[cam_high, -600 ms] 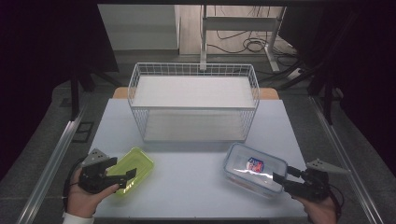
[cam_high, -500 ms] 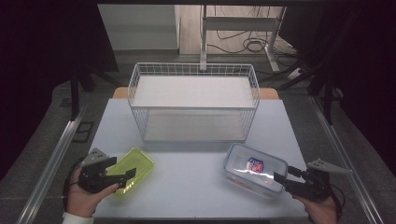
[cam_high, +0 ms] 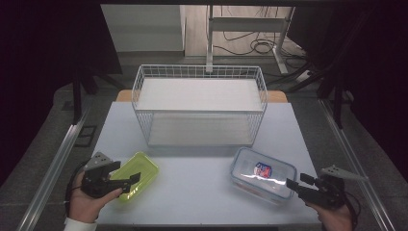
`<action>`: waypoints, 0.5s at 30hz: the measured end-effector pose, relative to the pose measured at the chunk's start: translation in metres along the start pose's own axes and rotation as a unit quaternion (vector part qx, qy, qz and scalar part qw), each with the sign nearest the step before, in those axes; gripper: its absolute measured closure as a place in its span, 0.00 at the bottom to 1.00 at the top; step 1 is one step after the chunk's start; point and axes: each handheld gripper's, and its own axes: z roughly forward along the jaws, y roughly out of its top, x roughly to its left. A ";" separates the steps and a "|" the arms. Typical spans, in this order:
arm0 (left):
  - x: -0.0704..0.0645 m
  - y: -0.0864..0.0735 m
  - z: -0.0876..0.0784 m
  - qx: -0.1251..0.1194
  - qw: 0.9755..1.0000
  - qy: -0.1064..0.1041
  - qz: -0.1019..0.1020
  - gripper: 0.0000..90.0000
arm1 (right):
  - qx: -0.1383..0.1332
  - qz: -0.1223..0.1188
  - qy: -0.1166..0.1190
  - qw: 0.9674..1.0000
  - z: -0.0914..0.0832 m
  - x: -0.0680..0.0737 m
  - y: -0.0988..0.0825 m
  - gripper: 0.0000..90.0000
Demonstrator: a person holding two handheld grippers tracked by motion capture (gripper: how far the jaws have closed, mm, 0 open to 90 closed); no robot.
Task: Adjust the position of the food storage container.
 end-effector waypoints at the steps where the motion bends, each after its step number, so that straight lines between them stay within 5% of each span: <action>1: 0.000 0.000 0.000 -0.001 1.000 -0.002 -0.003 0.17 | -0.001 0.002 0.001 1.000 -0.001 -0.001 0.000 0.36; 15: -0.008 0.001 0.009 0.008 1.000 -0.010 0.002 0.16 | 0.029 0.033 -0.041 0.998 -0.008 -0.013 -0.006 0.47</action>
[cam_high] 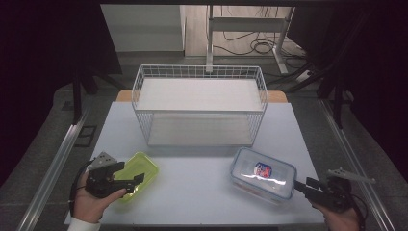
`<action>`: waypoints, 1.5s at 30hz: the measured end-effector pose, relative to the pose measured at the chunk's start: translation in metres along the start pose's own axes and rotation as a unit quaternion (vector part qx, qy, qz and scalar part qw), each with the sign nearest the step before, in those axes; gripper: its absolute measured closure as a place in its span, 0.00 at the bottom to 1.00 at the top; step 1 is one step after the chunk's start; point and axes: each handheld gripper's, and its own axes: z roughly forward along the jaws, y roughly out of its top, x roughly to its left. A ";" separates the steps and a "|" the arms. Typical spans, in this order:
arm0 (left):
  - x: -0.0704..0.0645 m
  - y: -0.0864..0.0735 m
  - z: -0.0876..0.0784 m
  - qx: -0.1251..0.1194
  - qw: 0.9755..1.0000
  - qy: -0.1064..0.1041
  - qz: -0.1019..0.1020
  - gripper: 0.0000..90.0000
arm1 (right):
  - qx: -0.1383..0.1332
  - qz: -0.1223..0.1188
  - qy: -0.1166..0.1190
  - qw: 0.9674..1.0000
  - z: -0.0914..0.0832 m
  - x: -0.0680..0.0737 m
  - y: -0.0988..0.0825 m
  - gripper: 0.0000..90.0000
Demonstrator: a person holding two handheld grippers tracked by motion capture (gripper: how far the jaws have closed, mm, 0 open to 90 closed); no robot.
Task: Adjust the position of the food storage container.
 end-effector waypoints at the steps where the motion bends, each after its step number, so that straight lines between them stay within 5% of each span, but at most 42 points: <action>1: -0.001 0.000 0.001 0.001 1.000 -0.001 0.000 0.16 | 0.005 0.001 -0.004 1.000 0.000 -0.001 -0.001 0.48; 19: -0.009 0.002 0.011 0.016 1.000 -0.008 0.007 0.16 | 0.076 0.003 -0.057 0.995 0.017 -0.005 -0.004 0.97; 29: -0.016 0.004 0.018 0.024 1.000 -0.015 0.013 0.16 | 0.073 0.027 -0.069 0.995 0.038 -0.010 0.013 0.99; 45: -0.009 0.003 0.015 0.020 1.000 -0.008 0.005 0.16 | 0.080 -0.005 -0.086 0.993 0.054 -0.006 0.031 0.99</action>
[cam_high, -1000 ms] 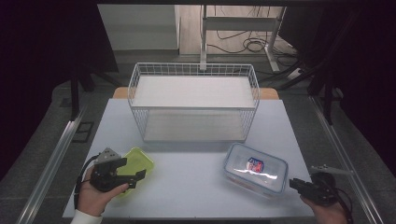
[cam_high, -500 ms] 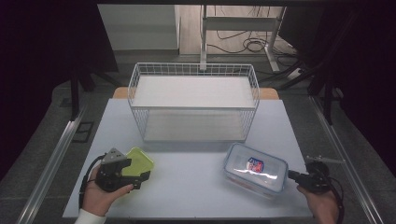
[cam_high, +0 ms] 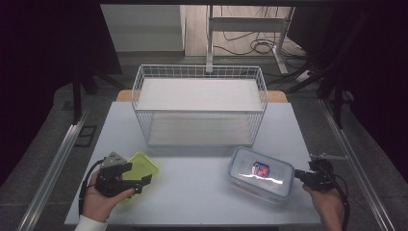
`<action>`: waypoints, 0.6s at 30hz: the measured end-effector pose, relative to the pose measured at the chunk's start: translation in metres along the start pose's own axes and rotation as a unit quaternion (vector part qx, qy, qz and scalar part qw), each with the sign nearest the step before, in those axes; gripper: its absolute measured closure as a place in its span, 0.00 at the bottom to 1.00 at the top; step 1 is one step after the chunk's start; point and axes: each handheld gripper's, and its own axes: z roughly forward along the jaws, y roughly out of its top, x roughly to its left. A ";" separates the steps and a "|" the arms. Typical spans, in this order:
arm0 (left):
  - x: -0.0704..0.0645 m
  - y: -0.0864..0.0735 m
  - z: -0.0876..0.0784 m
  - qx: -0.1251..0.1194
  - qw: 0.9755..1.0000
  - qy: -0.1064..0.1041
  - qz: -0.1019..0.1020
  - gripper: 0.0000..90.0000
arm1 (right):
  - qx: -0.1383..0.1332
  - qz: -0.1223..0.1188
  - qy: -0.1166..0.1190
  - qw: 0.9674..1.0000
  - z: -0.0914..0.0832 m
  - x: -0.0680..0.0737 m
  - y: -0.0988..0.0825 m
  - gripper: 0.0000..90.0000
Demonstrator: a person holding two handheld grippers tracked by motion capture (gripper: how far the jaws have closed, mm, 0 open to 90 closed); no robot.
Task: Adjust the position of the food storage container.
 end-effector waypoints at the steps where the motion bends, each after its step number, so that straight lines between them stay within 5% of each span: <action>1: -0.001 0.000 0.000 0.000 1.000 -0.001 0.000 0.16 | -0.003 -0.007 0.000 1.000 0.002 0.003 0.002 0.99; 18: 0.001 0.000 0.000 0.002 1.000 0.003 0.001 0.16 | 0.003 -0.053 0.019 0.998 0.024 0.039 0.029 0.99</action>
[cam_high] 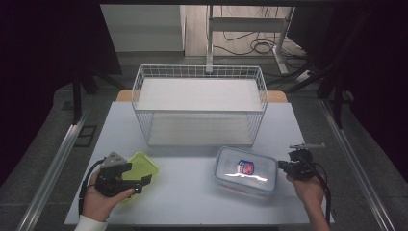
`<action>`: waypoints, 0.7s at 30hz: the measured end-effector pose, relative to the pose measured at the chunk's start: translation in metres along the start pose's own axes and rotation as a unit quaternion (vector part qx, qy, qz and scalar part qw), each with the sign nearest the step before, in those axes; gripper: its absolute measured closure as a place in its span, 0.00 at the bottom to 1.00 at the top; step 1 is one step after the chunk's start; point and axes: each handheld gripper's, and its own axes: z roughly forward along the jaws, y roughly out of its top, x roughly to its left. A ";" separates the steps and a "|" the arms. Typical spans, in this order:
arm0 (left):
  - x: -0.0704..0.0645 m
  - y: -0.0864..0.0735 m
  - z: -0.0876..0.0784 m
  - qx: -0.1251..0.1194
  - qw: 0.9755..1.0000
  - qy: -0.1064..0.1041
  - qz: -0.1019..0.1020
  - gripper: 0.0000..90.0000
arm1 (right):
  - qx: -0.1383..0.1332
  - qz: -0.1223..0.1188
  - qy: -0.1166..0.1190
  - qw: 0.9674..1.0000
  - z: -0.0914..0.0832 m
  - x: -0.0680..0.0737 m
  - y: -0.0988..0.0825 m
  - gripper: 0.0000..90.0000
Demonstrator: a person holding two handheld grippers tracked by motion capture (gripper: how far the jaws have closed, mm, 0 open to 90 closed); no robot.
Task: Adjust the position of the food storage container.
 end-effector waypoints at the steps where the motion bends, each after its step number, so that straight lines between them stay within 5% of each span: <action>1: 0.000 0.000 0.000 0.000 1.000 -0.001 -0.001 0.16 | 0.000 0.000 0.000 1.000 0.000 0.000 0.000 0.99; 21: -0.001 0.001 0.001 0.000 1.000 -0.003 -0.002 0.16 | -0.016 -0.061 0.018 0.998 0.030 0.051 0.025 0.99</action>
